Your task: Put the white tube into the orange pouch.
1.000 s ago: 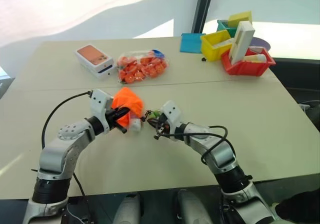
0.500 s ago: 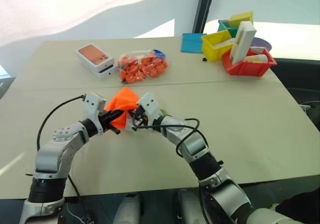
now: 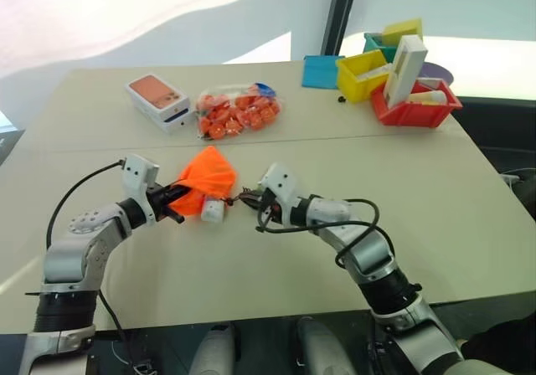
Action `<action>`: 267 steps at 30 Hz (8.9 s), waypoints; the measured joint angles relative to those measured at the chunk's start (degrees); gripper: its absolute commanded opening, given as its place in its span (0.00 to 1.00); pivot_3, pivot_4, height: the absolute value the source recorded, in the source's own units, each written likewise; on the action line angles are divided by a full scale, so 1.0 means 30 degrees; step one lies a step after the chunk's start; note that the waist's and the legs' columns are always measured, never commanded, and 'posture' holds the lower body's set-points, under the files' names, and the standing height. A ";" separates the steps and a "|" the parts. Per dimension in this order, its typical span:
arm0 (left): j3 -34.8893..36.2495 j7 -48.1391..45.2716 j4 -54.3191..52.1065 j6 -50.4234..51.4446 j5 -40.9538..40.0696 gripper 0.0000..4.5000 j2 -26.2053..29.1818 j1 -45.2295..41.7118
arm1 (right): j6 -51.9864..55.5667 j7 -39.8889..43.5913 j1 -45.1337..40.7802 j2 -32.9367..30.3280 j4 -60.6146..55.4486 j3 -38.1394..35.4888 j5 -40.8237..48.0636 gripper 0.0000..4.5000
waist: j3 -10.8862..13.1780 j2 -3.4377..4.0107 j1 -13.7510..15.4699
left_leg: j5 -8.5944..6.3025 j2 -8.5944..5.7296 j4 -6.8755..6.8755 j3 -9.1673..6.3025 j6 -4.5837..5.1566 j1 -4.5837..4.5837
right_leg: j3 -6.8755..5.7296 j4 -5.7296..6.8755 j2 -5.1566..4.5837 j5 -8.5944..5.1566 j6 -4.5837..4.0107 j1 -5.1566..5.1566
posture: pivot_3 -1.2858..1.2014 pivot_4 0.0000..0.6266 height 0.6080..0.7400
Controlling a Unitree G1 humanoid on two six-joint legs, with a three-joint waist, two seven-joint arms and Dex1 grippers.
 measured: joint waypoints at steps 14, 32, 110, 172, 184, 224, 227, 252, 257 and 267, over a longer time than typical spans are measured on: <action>-0.0560 -0.0030 -0.1999 0.0706 -0.0442 0.00 -0.0609 0.0045 | 0.1856 0.1337 -0.1496 0.2468 0.1439 0.1935 0.0715 0.01 | 0.0000 -0.0001 0.0028 | 0.0000 0.0002 0.0013 -0.0002 0.0000 0.0000 | -0.0001 0.0002 -0.0007 0.0002 0.0001 0.0006 | 0.52 0.24 1.00; -0.1966 -0.0297 -0.3022 0.0647 -0.0200 0.00 -0.0188 0.1343 | -0.1297 -0.2708 -0.1539 0.3997 0.4460 0.0835 -0.1182 0.01 | 0.0000 -0.0001 -0.0025 | 0.0000 0.0003 0.0001 -0.0002 -0.0001 0.0001 | 0.0001 0.0005 0.0000 0.0000 -0.0003 -0.0003 | 0.52 0.24 1.00; -0.7550 -0.9757 0.8680 -0.5906 0.3282 0.98 -0.1144 -0.8900 | 0.0050 0.0675 0.3539 -0.4671 -0.4743 -0.4776 0.2536 0.00 | 0.0011 -0.0012 0.0052 | -0.0007 -0.0011 0.0019 0.0006 0.0013 -0.0038 | -0.0008 -0.0021 0.0027 -0.0034 0.0000 0.0005 | 0.52 0.24 1.00; -0.7494 -1.5760 1.7573 -0.9644 0.6838 0.87 -0.3641 -1.2157 | -0.2042 0.1583 0.3537 -0.4965 -0.5229 -0.3806 0.2161 0.00 | 0.0004 -0.0014 0.0140 | -0.0006 -0.0027 0.0089 -0.0024 0.0014 0.0011 | -0.0021 0.0045 0.0024 -0.0034 0.0014 0.0076 | 0.52 0.24 1.00; -0.7489 -1.5786 1.8320 -1.0233 0.7359 0.59 -0.3856 -1.2563 | -0.2043 0.1576 0.3612 -0.4994 -0.5288 -0.3605 0.1884 0.00 | 0.0000 -0.0015 0.0141 | -0.0005 -0.0028 0.0096 -0.0026 0.0015 0.0022 | -0.0022 0.0050 0.0025 -0.0033 0.0015 0.0091 | 0.52 0.24 1.00; -0.8284 0.7213 -0.1135 -1.4992 1.8666 1.00 -0.4939 0.1459 | 0.2992 -0.0788 0.4389 -0.2526 -0.4771 -0.8228 1.0146 0.00 | -0.0002 -0.0006 0.0164 | -0.0005 -0.0008 0.0076 -0.0024 0.0014 0.0035 | -0.0009 0.0049 0.0010 -0.0018 0.0003 0.0088 | 0.52 0.24 1.00; -0.8771 0.7456 -0.0828 -1.5564 1.8884 1.00 -0.4730 0.1461 | 0.3052 -0.1040 0.4391 -0.2393 -0.4771 -0.8248 1.0527 0.00 | -0.0002 -0.0006 0.0162 | -0.0005 -0.0009 0.0078 -0.0019 0.0014 0.0035 | -0.0009 0.0049 0.0008 -0.0018 0.0003 0.0089 | 0.52 0.24 1.00; -0.3172 -0.0594 -0.0051 -0.5267 0.1985 1.00 -0.3665 -0.0290 | 0.2674 0.1978 0.6254 -0.7925 -0.7400 -0.6544 0.9699 0.00 | -0.0003 -0.0003 0.0081 | -0.0005 -0.0010 0.0077 -0.0021 0.0015 0.0028 | -0.0022 0.0033 0.0032 -0.0033 0.0017 0.0091 | 0.52 0.24 1.00; -0.2669 -0.3196 0.2264 -0.3740 0.0617 1.00 -0.2120 -0.1216 | 0.1722 0.4127 0.7093 -1.0948 -0.9035 -0.5211 0.8130 0.00 | -0.0001 -0.0009 0.0163 | -0.0006 -0.0016 0.0088 -0.0023 0.0016 0.0024 | -0.0024 0.0013 0.0026 -0.0044 0.0007 0.0099 | 0.52 0.24 1.00; -0.3890 -0.6869 0.6166 -0.4054 0.0948 1.00 -0.1946 -0.5839 | 0.0053 0.4680 0.6999 -1.1068 -0.8881 -0.3407 0.5491 0.00 | 0.0003 -0.0020 0.0183 | -0.0005 -0.0021 0.0084 -0.0021 0.0013 0.0009 | -0.0026 0.0003 0.0022 -0.0034 0.0016 0.0092 | 0.52 0.24 1.00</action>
